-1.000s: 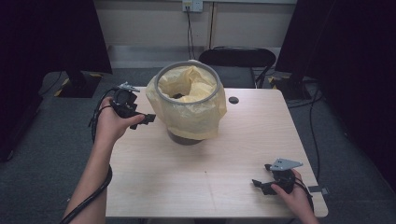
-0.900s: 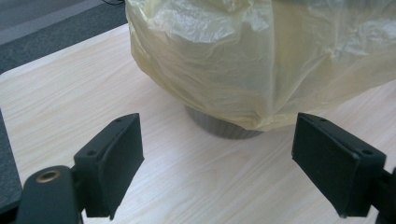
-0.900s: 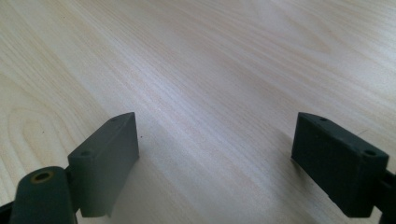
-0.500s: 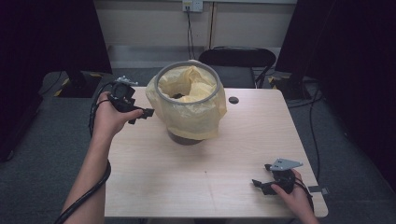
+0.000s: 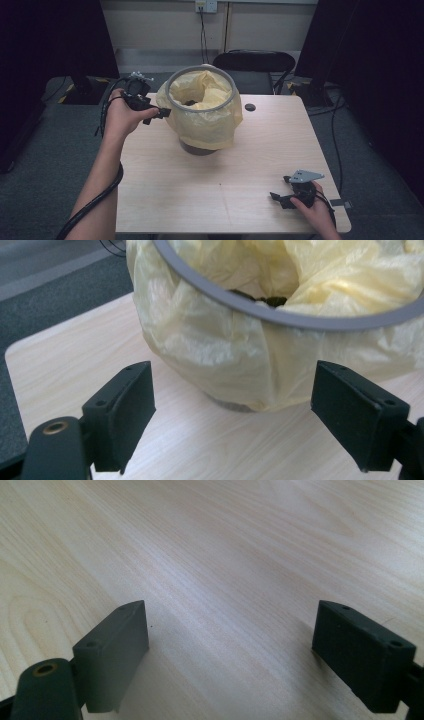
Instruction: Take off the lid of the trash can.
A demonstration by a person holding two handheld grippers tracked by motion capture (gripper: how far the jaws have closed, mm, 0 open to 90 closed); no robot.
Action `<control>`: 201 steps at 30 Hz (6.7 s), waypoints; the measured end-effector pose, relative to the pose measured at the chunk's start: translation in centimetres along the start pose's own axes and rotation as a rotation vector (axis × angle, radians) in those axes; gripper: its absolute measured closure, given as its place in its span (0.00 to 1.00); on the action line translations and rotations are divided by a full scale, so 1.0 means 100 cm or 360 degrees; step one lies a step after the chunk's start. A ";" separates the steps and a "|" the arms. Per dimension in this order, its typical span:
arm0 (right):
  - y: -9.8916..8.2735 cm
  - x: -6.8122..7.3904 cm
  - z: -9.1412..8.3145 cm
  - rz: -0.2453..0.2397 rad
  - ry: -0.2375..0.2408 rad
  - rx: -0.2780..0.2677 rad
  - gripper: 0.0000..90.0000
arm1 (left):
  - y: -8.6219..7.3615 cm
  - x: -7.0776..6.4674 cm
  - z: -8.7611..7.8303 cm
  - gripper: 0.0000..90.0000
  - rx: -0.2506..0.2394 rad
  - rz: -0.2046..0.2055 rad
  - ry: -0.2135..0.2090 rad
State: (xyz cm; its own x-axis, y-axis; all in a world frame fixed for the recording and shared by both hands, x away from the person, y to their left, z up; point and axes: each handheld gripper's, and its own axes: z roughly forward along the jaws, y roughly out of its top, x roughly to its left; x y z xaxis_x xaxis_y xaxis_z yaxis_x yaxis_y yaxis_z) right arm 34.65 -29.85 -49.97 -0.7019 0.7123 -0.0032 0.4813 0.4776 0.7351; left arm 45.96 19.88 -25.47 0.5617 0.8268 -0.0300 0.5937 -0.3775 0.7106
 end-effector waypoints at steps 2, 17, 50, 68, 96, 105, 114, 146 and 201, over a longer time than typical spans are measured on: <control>0.000 0.000 0.000 -0.0001 -0.0001 -0.0001 0.16 | 0.005 0.000 0.000 0.19 0.0012 -0.0001 0.0010; 0.000 0.000 -0.001 -0.0008 -0.0004 -0.0001 0.16 | 0.032 0.000 0.010 0.22 0.0046 -0.0023 0.0037; 0.000 0.000 -0.001 -0.0008 0.0010 0.0001 0.15 | 0.058 0.014 0.040 0.74 0.0044 -0.0311 0.0214; -0.001 -0.001 -0.001 -0.0012 0.0016 0.0002 0.15 | 0.056 0.005 0.051 0.79 0.0029 -0.0374 0.0324; -0.001 0.000 -0.001 -0.0012 0.0020 0.0004 0.15 | 0.065 0.006 0.036 0.86 -0.0065 -0.0551 0.0323; -0.001 0.000 -0.001 -0.0013 0.0020 0.0004 0.15 | 0.061 0.016 0.027 0.87 -0.0135 -0.0637 0.0254; -0.001 0.000 -0.001 -0.0013 0.0021 0.0004 0.15 | 0.052 0.027 0.028 0.92 -0.0162 -0.0778 0.0114; -0.001 0.000 -0.001 -0.0012 0.0019 0.0003 0.15 | 0.017 0.030 0.001 0.93 -0.0147 -0.0796 -0.0178; -0.001 0.000 -0.001 -0.0012 0.0019 0.0003 0.15 | -0.054 0.023 -0.039 0.93 -0.0135 -0.0779 -0.0406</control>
State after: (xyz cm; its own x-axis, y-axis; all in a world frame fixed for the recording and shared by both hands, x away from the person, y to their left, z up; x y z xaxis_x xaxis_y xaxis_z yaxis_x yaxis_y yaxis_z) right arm 34.57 -29.95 -49.97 -0.7116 0.7026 -0.0006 0.4770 0.4838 0.7337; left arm 41.81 25.46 -26.57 0.3598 0.7661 -0.5326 0.7780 0.0689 0.6245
